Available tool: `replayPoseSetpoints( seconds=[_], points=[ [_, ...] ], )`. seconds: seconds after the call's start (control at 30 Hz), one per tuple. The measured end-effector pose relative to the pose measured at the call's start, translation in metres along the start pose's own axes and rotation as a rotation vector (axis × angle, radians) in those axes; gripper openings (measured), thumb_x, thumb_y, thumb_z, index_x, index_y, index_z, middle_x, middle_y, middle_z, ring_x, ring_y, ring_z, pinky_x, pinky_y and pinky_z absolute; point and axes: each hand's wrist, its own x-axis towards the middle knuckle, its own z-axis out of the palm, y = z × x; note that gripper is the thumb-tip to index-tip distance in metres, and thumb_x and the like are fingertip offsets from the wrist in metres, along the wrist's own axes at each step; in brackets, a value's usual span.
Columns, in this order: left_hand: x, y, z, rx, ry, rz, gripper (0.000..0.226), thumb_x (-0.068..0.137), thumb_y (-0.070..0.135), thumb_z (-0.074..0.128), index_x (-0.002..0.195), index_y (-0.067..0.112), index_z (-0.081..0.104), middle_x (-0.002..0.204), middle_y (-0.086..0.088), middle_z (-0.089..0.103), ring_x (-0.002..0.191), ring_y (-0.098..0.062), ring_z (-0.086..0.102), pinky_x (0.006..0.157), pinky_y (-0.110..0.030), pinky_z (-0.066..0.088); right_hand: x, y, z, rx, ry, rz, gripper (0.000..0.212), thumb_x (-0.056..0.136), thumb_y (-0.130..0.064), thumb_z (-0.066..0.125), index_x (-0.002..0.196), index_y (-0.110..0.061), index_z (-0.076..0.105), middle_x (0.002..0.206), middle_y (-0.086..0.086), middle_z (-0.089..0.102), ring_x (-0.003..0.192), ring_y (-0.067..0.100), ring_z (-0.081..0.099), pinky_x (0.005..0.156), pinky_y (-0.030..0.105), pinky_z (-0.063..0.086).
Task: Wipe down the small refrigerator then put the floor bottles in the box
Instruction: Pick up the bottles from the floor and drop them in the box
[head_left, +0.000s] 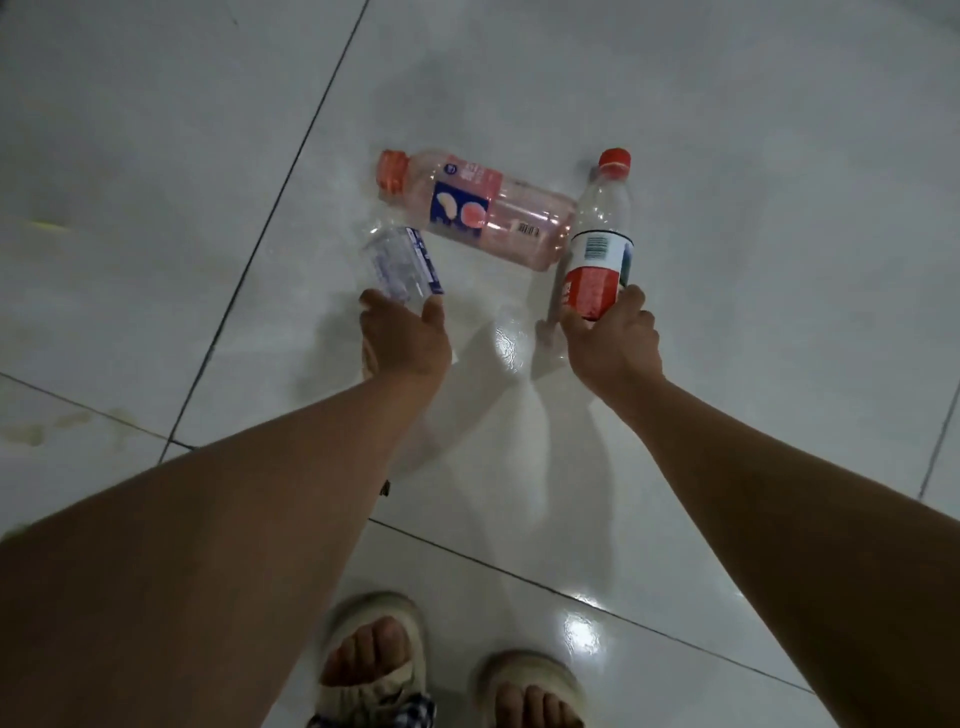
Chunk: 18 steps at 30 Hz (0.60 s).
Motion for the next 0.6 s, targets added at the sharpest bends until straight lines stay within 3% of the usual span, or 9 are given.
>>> replayPoseSetpoints(
  seconds=[0.27,0.6],
  points=[
    [-0.020,0.021,-0.048,0.261,-0.126,0.095,0.061,0.090,0.032,0.059,0.133,0.000,0.031,0.137,-0.021,0.043,0.126,-0.037,0.043,0.096,-0.043,0.039,-0.039,-0.017,-0.027,-0.222,-0.114,-0.136,0.067,0.087,-0.029,0.062,0.139,-0.007,0.027,0.129,0.017,0.043,0.119,0.033,0.040,0.095,0.041,0.038],
    [-0.090,0.067,-0.188,0.378,-0.140,0.140,0.058,0.089,0.032,0.060,0.135,0.009,0.032,0.133,-0.015,0.047,0.122,-0.031,0.047,0.090,-0.042,0.043,-0.150,-0.090,-0.108,-0.545,-0.255,-0.394,0.068,0.088,-0.029,0.063,0.142,-0.013,0.025,0.144,0.012,0.034,0.127,0.029,0.036,0.100,0.040,0.041]
  ],
)
